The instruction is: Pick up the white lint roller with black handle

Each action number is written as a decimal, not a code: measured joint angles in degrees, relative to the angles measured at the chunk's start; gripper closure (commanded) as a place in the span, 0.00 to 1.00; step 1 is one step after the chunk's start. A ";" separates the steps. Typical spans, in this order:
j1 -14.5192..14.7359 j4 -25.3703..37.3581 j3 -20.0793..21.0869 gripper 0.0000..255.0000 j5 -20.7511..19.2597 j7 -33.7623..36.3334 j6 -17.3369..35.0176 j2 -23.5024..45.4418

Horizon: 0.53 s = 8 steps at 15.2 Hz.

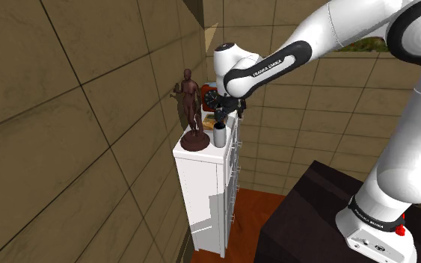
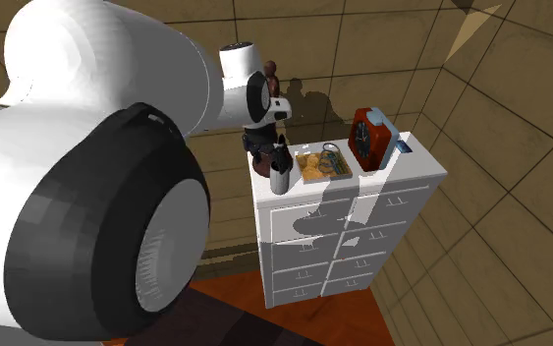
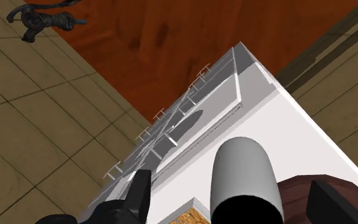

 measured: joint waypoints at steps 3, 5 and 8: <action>0.85 5.77 -0.22 0.00 -2.95 3.70 0.94 6.90; 1.45 8.76 -0.51 0.00 -4.34 5.52 1.29 10.40; 1.71 9.54 -0.79 0.00 -5.20 6.53 2.54 12.51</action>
